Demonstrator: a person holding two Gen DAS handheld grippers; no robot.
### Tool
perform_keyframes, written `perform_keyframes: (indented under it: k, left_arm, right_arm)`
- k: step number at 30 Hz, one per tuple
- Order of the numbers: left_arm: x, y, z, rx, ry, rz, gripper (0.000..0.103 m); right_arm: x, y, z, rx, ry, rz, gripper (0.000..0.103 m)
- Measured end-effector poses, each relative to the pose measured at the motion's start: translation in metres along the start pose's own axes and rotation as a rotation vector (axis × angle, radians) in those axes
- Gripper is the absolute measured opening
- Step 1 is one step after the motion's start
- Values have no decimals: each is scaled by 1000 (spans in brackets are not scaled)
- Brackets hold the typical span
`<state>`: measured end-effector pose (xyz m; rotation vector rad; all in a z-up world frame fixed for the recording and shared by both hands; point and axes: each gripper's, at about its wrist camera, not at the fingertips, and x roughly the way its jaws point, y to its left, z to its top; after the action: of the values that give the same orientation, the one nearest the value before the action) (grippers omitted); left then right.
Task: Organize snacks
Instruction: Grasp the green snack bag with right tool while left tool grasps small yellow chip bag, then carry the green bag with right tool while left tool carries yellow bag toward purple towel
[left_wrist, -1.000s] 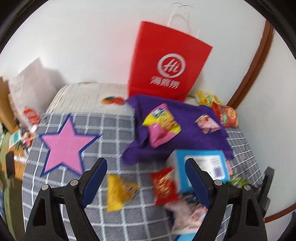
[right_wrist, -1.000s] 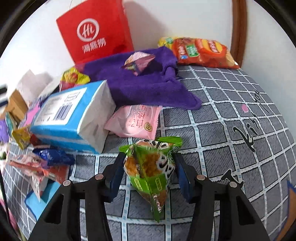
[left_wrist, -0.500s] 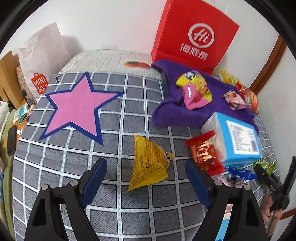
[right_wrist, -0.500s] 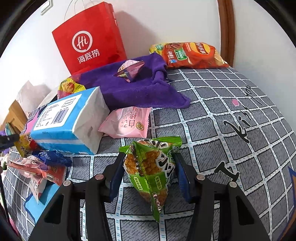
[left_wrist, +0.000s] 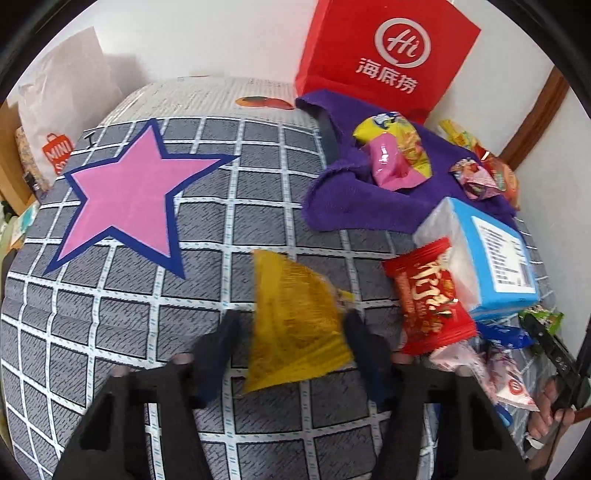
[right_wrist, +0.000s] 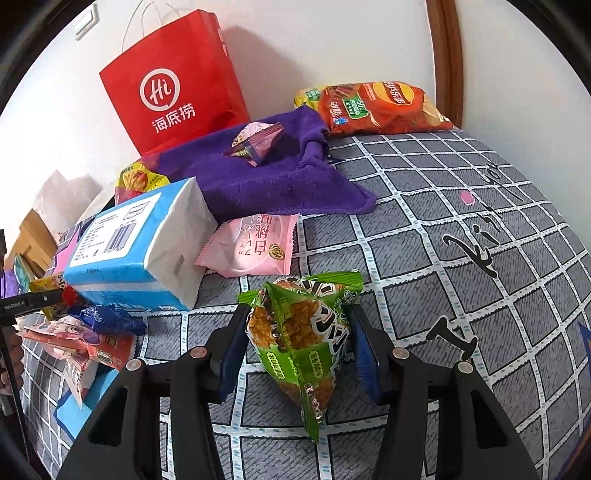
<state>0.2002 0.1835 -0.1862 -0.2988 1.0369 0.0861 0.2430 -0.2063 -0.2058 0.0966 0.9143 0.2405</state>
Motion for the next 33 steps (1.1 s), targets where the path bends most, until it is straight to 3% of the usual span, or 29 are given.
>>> perform_keyframes:
  k: [9,12,14,16,19,25,33]
  left_arm:
    - [-27,-15,1,55,-31,-32,42]
    - [-42,-21,4,63,-49,-47,42]
    - [-51,-26,7,71,-65,-49,42]
    - [-59,-31,11,85,-81,-56,42]
    - [-70,-46,18,118,-104,-66,42]
    - [-82,-68,38,148,-149,-68,42]
    - [-92,-88,71,153,-194,-72,42]
  right_arm:
    - [-3,-3,2,9,0,11,52]
    - [-6,-2,1,-8,-5,-21,52]
    - [-14,0,2,-32,-15,-64,51]
    - [-30,0,7,-22,-40,-37,51]
    - [-56,0,22,3,-70,4,51]
    - [-97,25,67,-43,-128,-7,51]
    - [-108,41,124,-37,-153,62,51]
